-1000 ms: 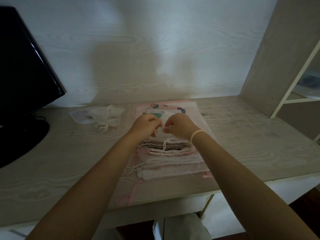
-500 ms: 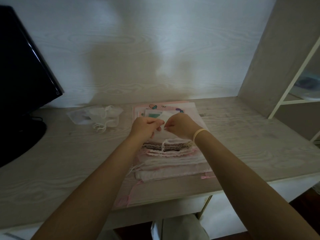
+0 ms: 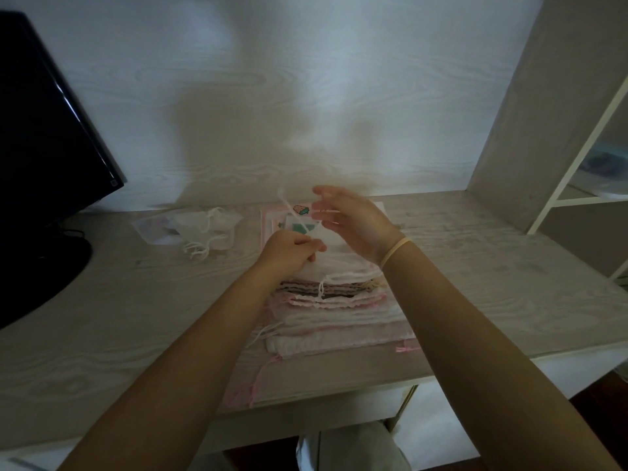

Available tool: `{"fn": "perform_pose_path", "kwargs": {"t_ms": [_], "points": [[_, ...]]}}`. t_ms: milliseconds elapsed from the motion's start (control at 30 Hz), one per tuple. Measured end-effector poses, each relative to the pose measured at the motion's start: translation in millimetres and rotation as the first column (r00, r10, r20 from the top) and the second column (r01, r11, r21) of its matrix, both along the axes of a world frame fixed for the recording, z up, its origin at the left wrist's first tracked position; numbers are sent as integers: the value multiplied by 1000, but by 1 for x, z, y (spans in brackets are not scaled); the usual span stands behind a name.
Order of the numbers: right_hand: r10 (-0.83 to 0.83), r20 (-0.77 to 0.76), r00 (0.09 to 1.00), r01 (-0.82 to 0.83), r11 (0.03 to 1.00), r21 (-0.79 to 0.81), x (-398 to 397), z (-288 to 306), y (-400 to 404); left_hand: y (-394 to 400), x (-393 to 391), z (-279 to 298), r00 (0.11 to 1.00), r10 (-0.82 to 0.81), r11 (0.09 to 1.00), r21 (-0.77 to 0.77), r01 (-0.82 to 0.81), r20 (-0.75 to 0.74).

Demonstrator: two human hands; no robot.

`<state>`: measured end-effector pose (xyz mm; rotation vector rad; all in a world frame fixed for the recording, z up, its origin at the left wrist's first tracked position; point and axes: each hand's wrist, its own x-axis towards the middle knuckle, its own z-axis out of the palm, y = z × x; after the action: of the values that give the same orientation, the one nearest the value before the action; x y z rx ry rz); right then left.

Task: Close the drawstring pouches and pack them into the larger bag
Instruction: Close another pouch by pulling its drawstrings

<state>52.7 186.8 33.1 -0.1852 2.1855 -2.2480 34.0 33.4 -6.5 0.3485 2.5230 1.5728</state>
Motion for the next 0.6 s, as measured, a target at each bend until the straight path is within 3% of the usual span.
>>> {"fn": "perform_pose_path", "kwargs": {"t_ms": [33,100,167,233,367,500,600], "points": [[-51,-6,999,51,998,36,-2,-2,0,-2,0,1,997,-16,997,78,10,72],[-131,-36,991,135,953,273,-2,-11,0,-6,-3,-1,984,-37,988,155,10,172],[-102,-82,991,129,865,486,2,-19,-2,-9,-6,-2,971,-46,987,163,7,233],[-83,-158,984,162,783,600,1,-27,-5,-10,-8,-2,962,-43,985,172,-4,269],[-126,-243,962,262,680,685,-5,-34,-7,-8,-6,-1,955,-62,971,240,-10,291],[-46,-209,977,188,653,734,-4,-32,-5,-9,-4,-3,962,-79,973,229,18,260],[-57,-153,987,150,684,714,-5,-33,6,-14,-9,-8,980,-23,973,231,-24,197]]}}
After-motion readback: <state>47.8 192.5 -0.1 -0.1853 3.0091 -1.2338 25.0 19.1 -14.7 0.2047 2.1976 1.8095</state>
